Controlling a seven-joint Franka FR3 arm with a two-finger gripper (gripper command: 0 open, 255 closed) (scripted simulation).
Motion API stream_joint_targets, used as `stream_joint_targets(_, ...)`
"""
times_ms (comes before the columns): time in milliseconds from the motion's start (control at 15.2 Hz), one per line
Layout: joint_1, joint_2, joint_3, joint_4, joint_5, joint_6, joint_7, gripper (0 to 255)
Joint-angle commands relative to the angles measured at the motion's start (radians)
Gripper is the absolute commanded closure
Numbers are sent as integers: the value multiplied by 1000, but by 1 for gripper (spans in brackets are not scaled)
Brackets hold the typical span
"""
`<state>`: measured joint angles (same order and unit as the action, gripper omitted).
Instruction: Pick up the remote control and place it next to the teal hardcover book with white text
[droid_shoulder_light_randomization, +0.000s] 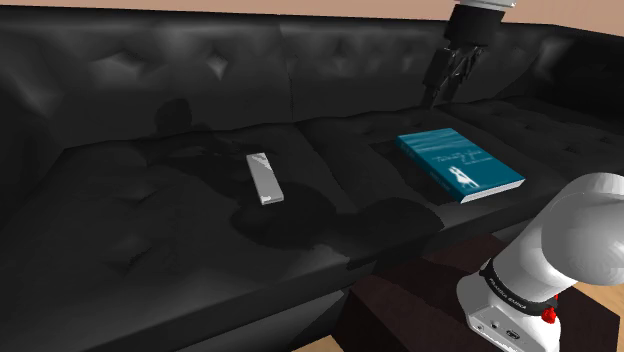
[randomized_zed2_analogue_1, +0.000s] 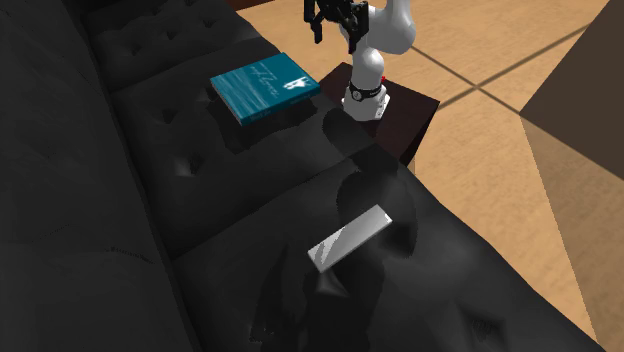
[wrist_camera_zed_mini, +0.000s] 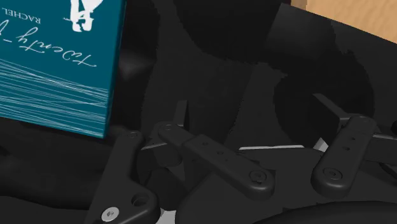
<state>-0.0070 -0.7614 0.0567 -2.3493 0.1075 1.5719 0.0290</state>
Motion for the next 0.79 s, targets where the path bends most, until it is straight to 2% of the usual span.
stream_joint_targets(0,0,0,0,0,0,0,0,0)
stream_joint_targets(396,13,166,101,20,42,146,110,0)
stream_joint_targets(726,18,331,178,75,48,255,205,0)
